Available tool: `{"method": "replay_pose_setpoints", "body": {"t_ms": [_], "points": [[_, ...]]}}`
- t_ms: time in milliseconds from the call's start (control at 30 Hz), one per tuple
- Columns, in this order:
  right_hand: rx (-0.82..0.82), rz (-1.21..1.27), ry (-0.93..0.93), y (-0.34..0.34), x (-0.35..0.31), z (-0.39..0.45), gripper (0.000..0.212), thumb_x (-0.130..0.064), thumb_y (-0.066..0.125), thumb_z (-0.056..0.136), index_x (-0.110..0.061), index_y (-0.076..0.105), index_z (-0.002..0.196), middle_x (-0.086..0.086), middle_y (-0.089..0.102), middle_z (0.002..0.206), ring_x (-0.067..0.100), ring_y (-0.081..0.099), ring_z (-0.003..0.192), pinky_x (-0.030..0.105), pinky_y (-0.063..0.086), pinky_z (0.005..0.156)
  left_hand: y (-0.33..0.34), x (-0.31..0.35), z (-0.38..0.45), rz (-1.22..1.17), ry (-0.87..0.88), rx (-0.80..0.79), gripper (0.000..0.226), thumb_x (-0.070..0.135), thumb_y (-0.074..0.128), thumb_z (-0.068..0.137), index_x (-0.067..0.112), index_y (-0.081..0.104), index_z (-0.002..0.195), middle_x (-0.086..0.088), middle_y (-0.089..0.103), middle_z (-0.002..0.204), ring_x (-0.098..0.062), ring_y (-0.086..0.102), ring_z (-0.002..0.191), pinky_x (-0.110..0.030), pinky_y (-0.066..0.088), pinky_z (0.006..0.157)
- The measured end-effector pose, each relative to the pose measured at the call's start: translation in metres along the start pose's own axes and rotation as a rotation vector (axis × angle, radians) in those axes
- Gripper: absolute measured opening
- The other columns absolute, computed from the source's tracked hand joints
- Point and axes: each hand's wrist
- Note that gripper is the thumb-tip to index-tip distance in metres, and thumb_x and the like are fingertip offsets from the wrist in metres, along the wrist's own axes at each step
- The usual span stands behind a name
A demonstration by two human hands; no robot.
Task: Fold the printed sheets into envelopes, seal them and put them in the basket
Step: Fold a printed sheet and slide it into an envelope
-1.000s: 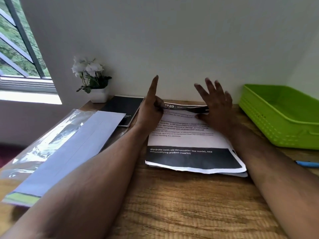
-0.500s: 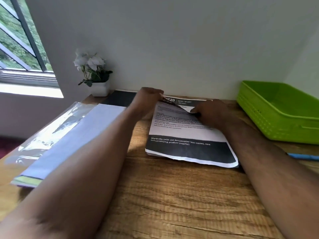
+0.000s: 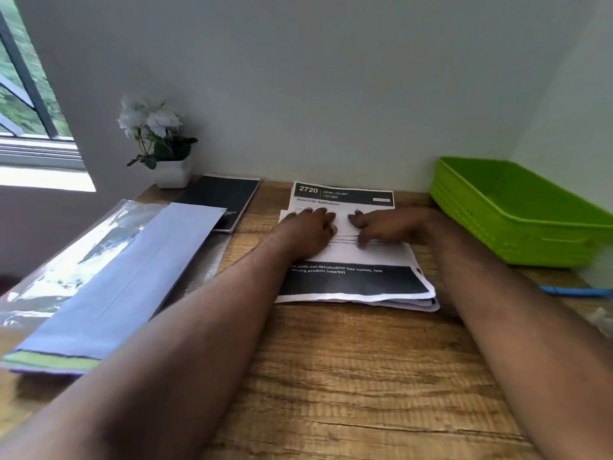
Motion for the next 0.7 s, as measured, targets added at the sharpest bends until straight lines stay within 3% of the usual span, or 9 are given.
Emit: {"method": "replay_pose_setpoints", "body": {"t_ms": [67, 167, 267, 433, 600, 700], "points": [[0.115, 0.131, -0.002, 0.002, 0.001, 0.003, 0.059, -0.037, 0.04, 0.1, -0.009, 0.025, 0.149, 0.003, 0.016, 0.159, 0.018, 0.016, 0.146, 0.027, 0.01, 0.118, 0.003, 0.001, 0.0, 0.066, -0.003, -0.011, 0.049, 0.034, 0.025, 0.105, 0.019, 0.028, 0.152, -0.002, 0.024, 0.16, -0.023, 0.022, 0.146, -0.043, 0.018, 0.119], [0.351, 0.127, 0.003, 0.02, -0.018, 0.016, 0.041, -0.025, 0.036, 0.102, -0.005, 0.047, 0.136, 0.013, 0.043, 0.146, 0.028, 0.04, 0.134, 0.031, 0.03, 0.106, 0.001, 0.003, 0.0, 0.089, -0.008, -0.03, 0.051, 0.034, 0.021, 0.105, 0.02, 0.02, 0.154, 0.0, 0.018, 0.162, -0.022, 0.017, 0.148, -0.043, 0.014, 0.119], [0.471, 0.1, 0.002, 0.041, -0.032, 0.034, 0.033, -0.015, 0.037, 0.097, -0.007, 0.052, 0.125, 0.016, 0.054, 0.132, 0.032, 0.049, 0.122, 0.038, 0.036, 0.101, 0.002, 0.002, -0.001, 0.098, -0.004, -0.02, 0.051, 0.033, 0.019, 0.105, 0.02, 0.02, 0.154, 0.001, 0.02, 0.161, -0.021, 0.019, 0.147, -0.043, 0.016, 0.119], [0.509, 0.082, 0.042, 0.048, -0.031, 0.041, 0.039, -0.016, 0.034, 0.095, -0.011, 0.049, 0.13, 0.01, 0.051, 0.136, 0.028, 0.046, 0.126, 0.042, 0.03, 0.11, 0.002, 0.003, 0.001, 0.1, -0.021, -0.032, 0.051, 0.033, 0.019, 0.104, 0.023, 0.019, 0.154, 0.004, 0.018, 0.162, -0.02, 0.018, 0.148, -0.045, 0.015, 0.119], [0.446, 0.066, 0.137, 0.045, -0.024, 0.033, 0.049, -0.026, 0.027, 0.098, -0.025, 0.031, 0.147, -0.003, 0.03, 0.155, 0.019, 0.028, 0.142, 0.05, 0.007, 0.118, 0.0, 0.001, 0.003, 0.086, -0.083, -0.064, 0.052, 0.037, 0.02, 0.104, 0.026, 0.014, 0.155, 0.008, 0.01, 0.163, -0.015, 0.012, 0.149, -0.046, 0.01, 0.12], [0.439, 0.087, 0.173, 0.043, -0.016, 0.028, 0.049, -0.029, 0.026, 0.099, -0.029, 0.029, 0.148, -0.007, 0.027, 0.156, 0.018, 0.025, 0.143, 0.052, 0.003, 0.118, -0.001, 0.001, 0.003, 0.053, -0.126, -0.082, 0.052, 0.039, 0.02, 0.104, 0.029, 0.014, 0.155, 0.013, 0.008, 0.163, -0.012, 0.009, 0.149, -0.051, 0.005, 0.12]]}}
Point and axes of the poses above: each hand's wrist, its own z-axis towards the middle knuckle, its own y-axis out of the palm, x = y × z
